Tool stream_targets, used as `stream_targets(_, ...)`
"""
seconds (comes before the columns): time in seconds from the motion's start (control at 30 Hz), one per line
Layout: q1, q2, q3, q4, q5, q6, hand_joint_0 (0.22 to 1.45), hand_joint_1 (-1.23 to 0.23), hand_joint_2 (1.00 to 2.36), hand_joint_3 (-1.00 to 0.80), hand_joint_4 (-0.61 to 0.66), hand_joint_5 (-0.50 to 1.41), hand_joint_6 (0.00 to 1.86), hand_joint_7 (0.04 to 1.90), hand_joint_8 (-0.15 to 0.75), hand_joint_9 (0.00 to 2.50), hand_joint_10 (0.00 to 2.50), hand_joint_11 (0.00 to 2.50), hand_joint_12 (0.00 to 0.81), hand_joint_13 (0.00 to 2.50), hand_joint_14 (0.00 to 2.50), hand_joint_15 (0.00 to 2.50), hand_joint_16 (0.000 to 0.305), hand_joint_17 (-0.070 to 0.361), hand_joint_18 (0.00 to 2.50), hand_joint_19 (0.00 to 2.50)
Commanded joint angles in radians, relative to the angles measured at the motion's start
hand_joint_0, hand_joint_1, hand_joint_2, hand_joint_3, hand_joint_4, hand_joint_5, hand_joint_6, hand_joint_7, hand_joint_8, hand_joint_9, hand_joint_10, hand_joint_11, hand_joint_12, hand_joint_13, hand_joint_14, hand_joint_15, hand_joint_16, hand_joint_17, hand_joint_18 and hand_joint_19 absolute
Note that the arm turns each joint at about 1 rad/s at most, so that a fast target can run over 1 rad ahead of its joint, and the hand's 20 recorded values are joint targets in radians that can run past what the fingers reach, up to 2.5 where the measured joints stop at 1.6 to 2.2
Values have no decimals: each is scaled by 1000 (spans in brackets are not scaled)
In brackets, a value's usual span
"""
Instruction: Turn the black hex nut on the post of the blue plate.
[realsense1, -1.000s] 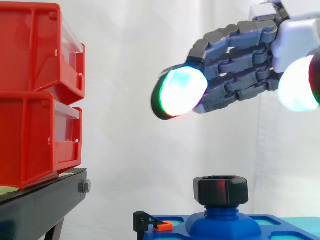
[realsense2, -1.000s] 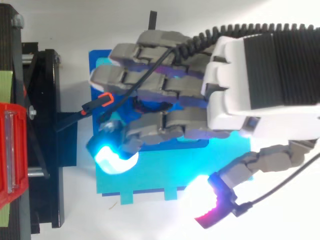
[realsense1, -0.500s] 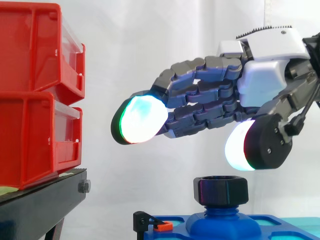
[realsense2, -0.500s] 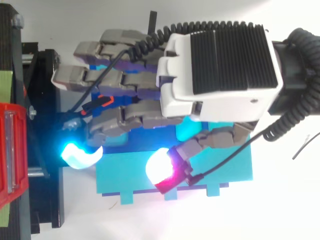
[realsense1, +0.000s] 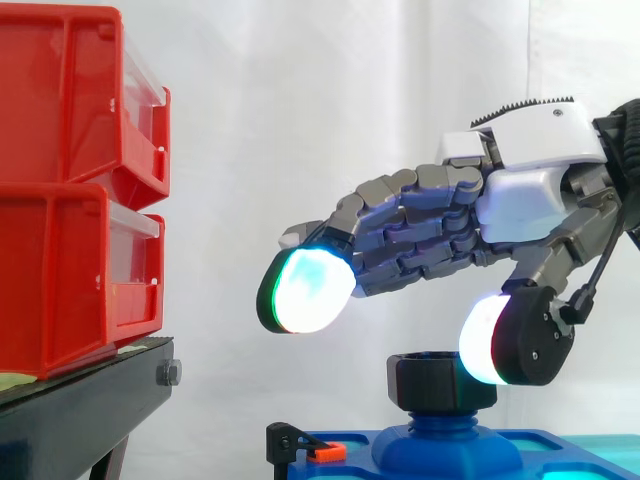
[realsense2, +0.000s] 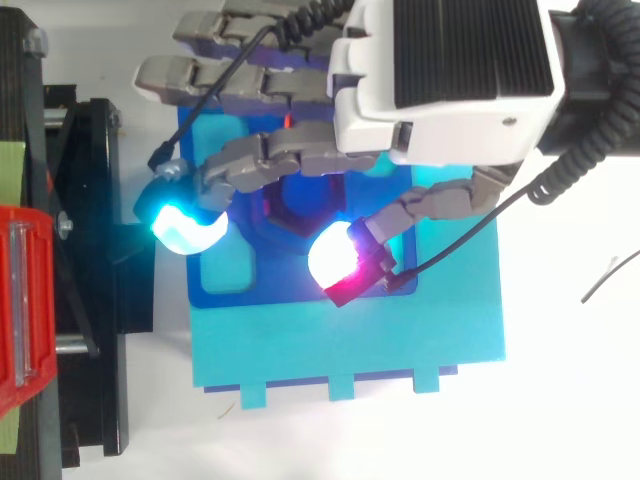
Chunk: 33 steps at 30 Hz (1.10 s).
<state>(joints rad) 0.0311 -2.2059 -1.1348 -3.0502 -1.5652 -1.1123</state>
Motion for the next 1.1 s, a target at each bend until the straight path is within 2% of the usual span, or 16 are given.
stream_targets(0.0, -5, 0, -2, 2, -12, -6, 477, -922, 1000, -500, -159, -300, 501, 601, 69, 0, 0, 0, 273, 0, 0, 0, 41, 92, 0, 0)
stream_targets(0.37, -8, 0, -3, 4, -13, -7, 417, -878, 1000, -500, -110, -300, 501, 608, 99, 0, 0, 0, 296, 0, 0, 0, 45, 102, 0, 0)
stream_targets(0.53, -10, 0, -25, 19, -21, -7, 399, -853, 1000, -500, -89, -300, 501, 613, 111, 0, 0, 0, 304, 0, 0, 0, 47, 105, 0, 0)
stream_targets(0.7, -16, 0, -56, 65, -33, -7, 397, -847, 1000, -500, -76, -300, 501, 620, 116, 0, 0, 0, 305, 0, 0, 0, 47, 106, 0, 0)
stream_targets(1.07, -22, 0, -56, 73, -47, -9, 373, -764, 1000, -500, -6, -300, 501, 635, 139, 0, 0, 0, 321, 0, 0, 0, 50, 111, 0, 0)
